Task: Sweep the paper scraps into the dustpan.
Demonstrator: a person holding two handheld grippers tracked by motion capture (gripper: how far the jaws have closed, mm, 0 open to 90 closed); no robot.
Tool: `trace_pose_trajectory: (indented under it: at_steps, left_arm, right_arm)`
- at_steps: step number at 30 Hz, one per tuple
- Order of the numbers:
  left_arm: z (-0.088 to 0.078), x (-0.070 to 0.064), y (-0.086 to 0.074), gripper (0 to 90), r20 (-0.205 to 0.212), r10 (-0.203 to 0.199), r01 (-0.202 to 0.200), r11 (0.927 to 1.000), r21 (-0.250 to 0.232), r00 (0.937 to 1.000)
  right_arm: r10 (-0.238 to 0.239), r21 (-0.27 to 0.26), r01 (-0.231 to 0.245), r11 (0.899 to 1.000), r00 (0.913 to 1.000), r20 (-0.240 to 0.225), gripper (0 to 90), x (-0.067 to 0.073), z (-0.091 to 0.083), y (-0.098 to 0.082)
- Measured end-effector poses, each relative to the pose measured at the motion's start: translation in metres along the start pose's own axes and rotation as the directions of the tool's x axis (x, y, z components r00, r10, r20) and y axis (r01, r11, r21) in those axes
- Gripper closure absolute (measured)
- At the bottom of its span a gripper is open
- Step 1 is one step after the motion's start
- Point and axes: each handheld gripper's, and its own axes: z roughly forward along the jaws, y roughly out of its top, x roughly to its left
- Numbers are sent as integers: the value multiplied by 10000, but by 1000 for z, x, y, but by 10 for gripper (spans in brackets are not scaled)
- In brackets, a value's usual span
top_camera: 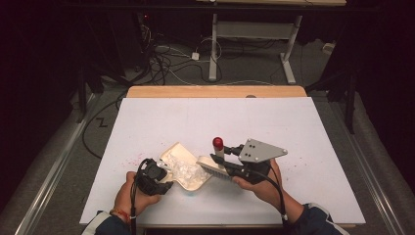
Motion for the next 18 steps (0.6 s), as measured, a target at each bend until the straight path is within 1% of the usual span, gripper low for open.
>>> trace_pose_trajectory:
  at_steps: [2, 5, 8, 9, 11, 13, 14, 15, 17, 18]
  left_arm:
    - [0, 0, 0, 635, 17, 2, -2, 10000, -14, 10000]
    - [-1, 1, -1, 635, 23, -44, 44, 10000, -62, 10000]
    - [-3, 2, -3, 635, 39, -83, 83, 9999, -60, 10000]
    - [-3, 3, -3, 635, 21, -92, 92, 9999, -79, 10000]
    - [-3, 4, -3, 635, 38, -107, 107, 9999, -71, 9999]
    - [-4, 4, -3, 634, 30, -112, 112, 9999, -62, 9999]
    - [-4, 4, -3, 635, 32, -110, 111, 9999, -52, 9999]
    - [-4, 4, -4, 634, 41, -107, 108, 9999, -53, 9999]
    - [-4, 5, -3, 635, 67, -109, 109, 9999, -33, 9999]
    - [-4, 5, -3, 635, 69, -103, 104, 9999, -30, 9999]
  right_arm:
    - [-51, -109, 50, 9999, 9999, -102, 703, 4, 4, 4]
    - [-221, -199, 221, 9996, 9998, 6, 703, 5, 7, 9]
    - [-75, -364, 77, 9993, 9999, 68, 703, -1, 6, 12]
    - [-1, -425, 8, 9991, 9999, 171, 703, -4, 5, 13]
    - [70, -613, -43, 9981, 9990, 443, 703, -12, 2, 15]
    - [277, -759, -225, 9969, 9972, 689, 703, -21, 1, 17]
    - [325, -822, -251, 9963, 9955, 892, 703, -26, 1, 18]
    - [298, -865, -198, 9961, 9929, 1156, 703, -31, 2, 19]
    - [193, -767, -60, 9970, 9847, 1733, 703, -42, 7, 18]
    - [262, -742, -121, 9972, 9810, 1922, 703, -47, 11, 17]
